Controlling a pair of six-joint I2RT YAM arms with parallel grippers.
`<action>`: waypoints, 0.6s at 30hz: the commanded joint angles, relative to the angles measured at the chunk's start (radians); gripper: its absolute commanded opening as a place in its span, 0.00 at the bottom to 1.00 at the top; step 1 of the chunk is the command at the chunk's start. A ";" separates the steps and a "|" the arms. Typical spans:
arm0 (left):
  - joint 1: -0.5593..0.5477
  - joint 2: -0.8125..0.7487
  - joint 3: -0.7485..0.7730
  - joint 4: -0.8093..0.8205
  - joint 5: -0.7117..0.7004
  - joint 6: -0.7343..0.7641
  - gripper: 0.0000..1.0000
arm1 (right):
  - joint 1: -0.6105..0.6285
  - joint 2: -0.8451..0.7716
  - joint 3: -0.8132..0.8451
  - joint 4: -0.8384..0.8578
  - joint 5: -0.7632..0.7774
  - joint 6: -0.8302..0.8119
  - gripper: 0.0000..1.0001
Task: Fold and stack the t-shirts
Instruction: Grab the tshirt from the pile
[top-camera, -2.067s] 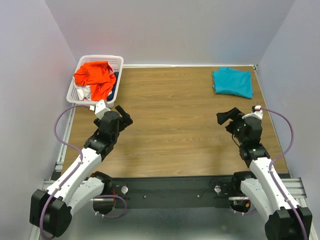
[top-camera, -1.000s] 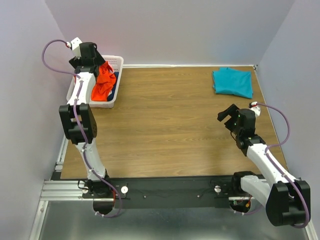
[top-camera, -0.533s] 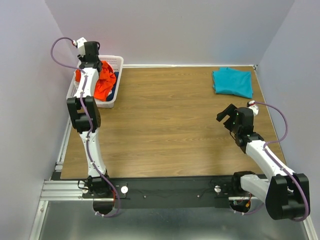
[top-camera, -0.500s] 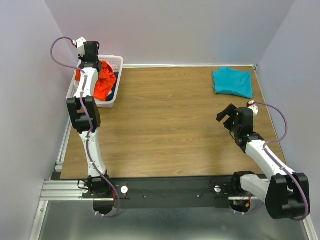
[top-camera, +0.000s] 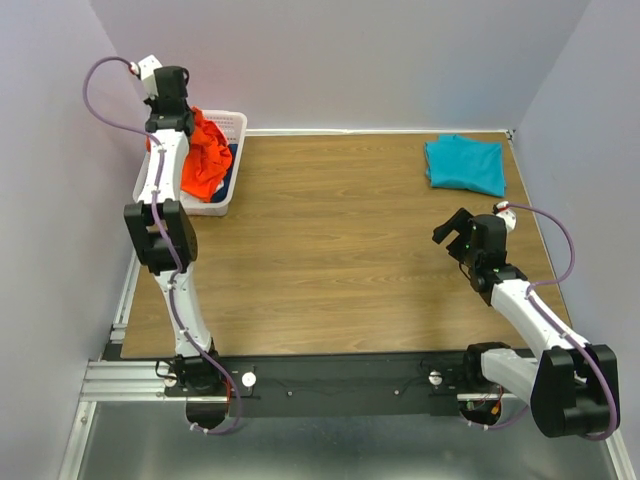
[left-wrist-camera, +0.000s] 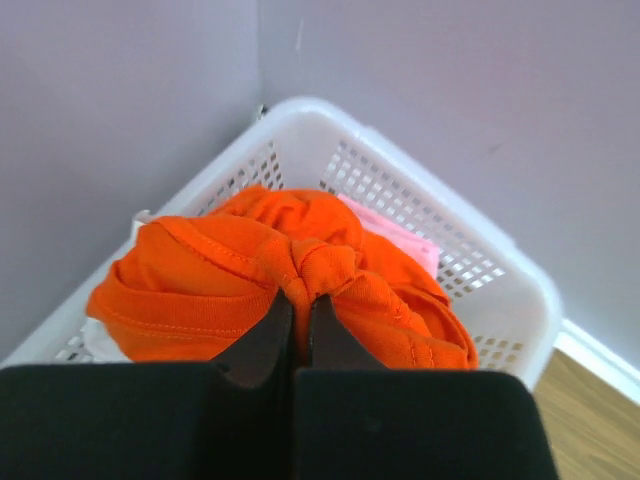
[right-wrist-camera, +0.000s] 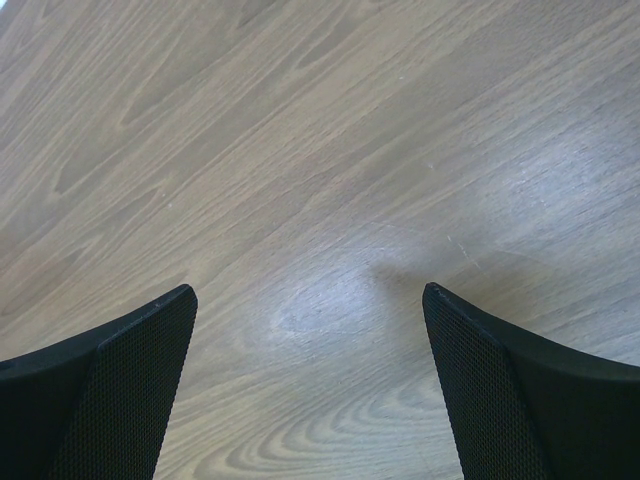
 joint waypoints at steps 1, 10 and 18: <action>0.005 -0.168 0.032 0.027 -0.005 0.009 0.00 | 0.003 -0.019 0.020 0.001 -0.016 -0.017 1.00; -0.003 -0.375 0.008 0.076 0.139 0.001 0.00 | 0.004 -0.057 0.012 0.001 -0.022 -0.017 1.00; -0.186 -0.585 -0.052 0.151 0.175 0.061 0.00 | 0.004 -0.151 -0.009 0.001 0.001 -0.014 1.00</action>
